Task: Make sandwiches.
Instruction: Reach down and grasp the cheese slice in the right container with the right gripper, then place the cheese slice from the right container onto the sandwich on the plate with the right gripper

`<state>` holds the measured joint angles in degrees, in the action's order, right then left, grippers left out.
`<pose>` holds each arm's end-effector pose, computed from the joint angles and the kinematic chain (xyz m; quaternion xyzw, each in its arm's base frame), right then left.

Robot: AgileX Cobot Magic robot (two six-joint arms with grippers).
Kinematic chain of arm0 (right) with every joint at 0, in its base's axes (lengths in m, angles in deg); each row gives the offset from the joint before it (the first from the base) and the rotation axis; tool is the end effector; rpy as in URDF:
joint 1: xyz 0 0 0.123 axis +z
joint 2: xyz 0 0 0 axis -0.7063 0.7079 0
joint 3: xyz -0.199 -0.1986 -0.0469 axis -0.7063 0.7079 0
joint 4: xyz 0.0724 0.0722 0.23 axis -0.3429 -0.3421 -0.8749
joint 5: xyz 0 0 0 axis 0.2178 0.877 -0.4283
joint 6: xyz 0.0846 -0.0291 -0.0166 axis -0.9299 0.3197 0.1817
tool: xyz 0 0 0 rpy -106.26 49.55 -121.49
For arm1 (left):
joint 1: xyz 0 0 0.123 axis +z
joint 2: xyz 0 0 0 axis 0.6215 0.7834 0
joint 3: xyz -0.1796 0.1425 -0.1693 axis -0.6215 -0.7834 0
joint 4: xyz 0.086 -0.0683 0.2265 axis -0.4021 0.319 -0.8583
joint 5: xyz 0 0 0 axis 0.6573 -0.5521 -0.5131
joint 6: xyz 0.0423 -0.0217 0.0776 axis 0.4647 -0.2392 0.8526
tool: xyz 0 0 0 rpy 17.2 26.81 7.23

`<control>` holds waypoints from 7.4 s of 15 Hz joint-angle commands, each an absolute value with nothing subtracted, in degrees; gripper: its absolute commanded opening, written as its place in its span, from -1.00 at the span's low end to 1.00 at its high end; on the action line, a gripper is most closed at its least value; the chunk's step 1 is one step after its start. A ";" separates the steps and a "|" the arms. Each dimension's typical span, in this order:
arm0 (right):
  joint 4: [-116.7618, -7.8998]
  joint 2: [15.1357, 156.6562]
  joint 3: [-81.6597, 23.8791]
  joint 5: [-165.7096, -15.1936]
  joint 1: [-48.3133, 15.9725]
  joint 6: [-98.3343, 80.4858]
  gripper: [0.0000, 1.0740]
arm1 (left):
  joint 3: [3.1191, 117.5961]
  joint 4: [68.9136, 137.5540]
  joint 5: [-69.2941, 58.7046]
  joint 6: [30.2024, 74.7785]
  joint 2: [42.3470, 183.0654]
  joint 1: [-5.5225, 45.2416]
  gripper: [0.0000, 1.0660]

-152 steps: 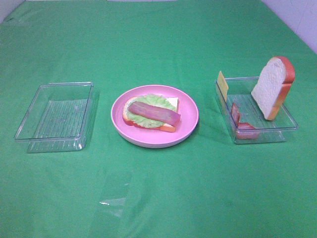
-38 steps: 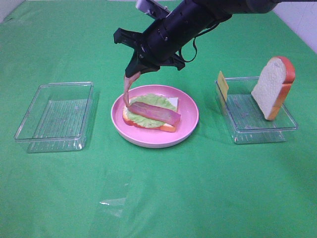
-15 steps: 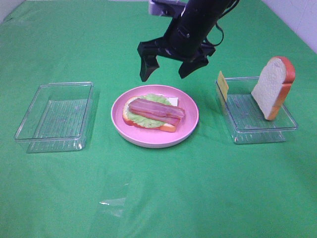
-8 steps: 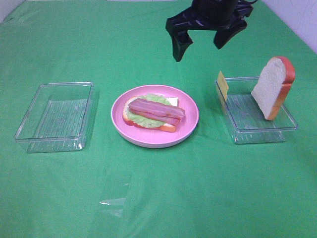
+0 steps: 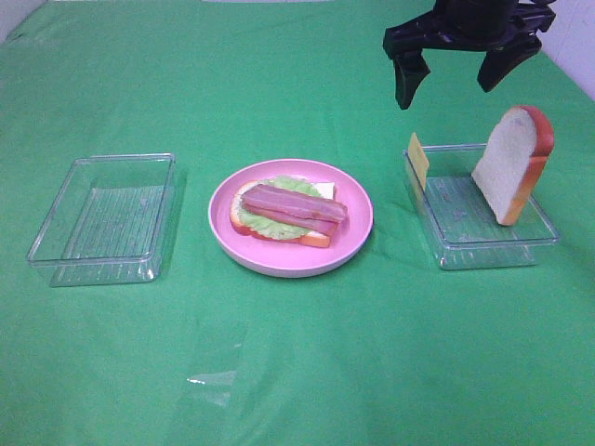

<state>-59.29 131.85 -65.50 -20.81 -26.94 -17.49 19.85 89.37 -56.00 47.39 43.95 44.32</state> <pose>0.4131 0.1298 0.2761 -0.1263 0.9787 0.0066 0.1614 -0.0085 -0.0019 0.2811 -0.0532 0.8500 0.0144 0.5238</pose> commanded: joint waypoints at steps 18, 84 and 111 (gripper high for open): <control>-57.40 145.71 -66.02 -28.94 -27.06 -22.53 0.80 | 19.73 89.48 -55.72 47.33 43.09 44.44 0.89; -87.60 142.50 -65.96 -36.56 -12.85 -6.78 -1.00 | 19.73 89.48 -55.72 47.33 43.09 44.44 0.89; -62.16 144.91 -65.96 -35.99 -12.85 -17.32 0.80 | 19.73 89.48 -55.72 47.33 43.09 44.44 0.89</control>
